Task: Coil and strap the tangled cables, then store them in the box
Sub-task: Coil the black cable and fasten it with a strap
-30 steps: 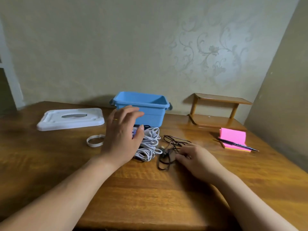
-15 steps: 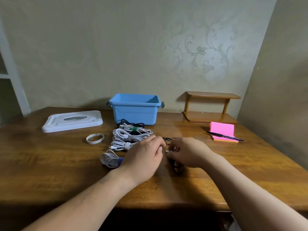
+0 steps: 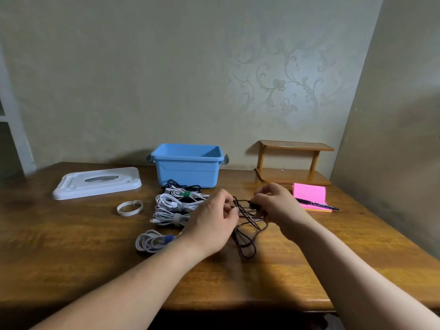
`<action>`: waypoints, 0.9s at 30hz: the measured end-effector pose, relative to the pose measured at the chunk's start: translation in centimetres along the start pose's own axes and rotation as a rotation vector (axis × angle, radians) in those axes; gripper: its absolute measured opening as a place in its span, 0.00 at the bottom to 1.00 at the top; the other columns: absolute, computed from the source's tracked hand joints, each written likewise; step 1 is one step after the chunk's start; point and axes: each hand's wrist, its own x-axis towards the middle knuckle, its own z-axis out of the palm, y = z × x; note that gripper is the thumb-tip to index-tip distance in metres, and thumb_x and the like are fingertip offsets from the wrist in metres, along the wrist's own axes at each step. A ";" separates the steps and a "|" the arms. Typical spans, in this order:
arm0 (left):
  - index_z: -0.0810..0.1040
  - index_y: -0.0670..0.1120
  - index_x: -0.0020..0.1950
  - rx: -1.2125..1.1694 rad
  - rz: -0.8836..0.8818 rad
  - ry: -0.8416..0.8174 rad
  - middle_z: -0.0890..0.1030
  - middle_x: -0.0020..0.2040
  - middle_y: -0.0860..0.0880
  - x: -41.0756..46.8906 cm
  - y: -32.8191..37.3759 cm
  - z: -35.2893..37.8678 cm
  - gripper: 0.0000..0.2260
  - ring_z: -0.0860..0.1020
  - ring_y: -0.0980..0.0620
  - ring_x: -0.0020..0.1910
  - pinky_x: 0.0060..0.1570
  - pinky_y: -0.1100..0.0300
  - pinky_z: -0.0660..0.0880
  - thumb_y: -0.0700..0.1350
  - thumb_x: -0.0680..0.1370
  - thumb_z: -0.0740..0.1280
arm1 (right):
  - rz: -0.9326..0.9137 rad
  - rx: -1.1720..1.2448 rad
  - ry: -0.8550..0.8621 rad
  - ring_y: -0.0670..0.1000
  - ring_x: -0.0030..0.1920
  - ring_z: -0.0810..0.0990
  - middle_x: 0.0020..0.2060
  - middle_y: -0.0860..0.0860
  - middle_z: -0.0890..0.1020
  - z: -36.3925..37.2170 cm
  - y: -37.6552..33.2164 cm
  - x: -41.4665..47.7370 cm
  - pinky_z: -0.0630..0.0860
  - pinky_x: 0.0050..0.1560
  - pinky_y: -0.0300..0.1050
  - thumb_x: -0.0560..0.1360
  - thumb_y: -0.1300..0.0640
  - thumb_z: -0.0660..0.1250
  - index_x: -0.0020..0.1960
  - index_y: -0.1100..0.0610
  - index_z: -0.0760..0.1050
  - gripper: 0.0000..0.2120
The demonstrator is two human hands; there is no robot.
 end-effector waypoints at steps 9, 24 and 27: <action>0.84 0.51 0.59 -0.600 -0.333 -0.093 0.87 0.54 0.51 2.9 1.0 0.2 0.27 0.84 0.53 0.58 0.64 0.49 0.78 0.71 0.78 0.65 | -0.323 -0.015 -0.033 0.45 0.45 0.87 0.45 0.49 0.87 2.6 0.1 -2.5 0.83 0.46 0.42 0.79 0.58 0.75 0.54 0.55 0.81 0.06; 0.85 0.47 0.55 -0.532 -0.234 -0.180 0.88 0.46 0.47 2.3 -0.1 -3.5 0.16 0.86 0.49 0.50 0.60 0.49 0.80 0.52 0.89 0.60 | -0.402 -0.261 0.138 0.47 0.49 0.78 0.46 0.50 0.80 3.0 -1.6 0.5 0.72 0.45 0.44 0.84 0.46 0.67 0.51 0.48 0.82 0.09; 0.84 0.47 0.55 -0.425 -0.249 -0.023 0.87 0.47 0.48 2.5 -0.4 -3.7 0.18 0.85 0.49 0.48 0.57 0.48 0.80 0.53 0.89 0.57 | -0.362 -0.273 0.237 0.49 0.46 0.80 0.44 0.51 0.82 2.3 -1.5 0.9 0.74 0.42 0.47 0.85 0.47 0.66 0.47 0.52 0.83 0.14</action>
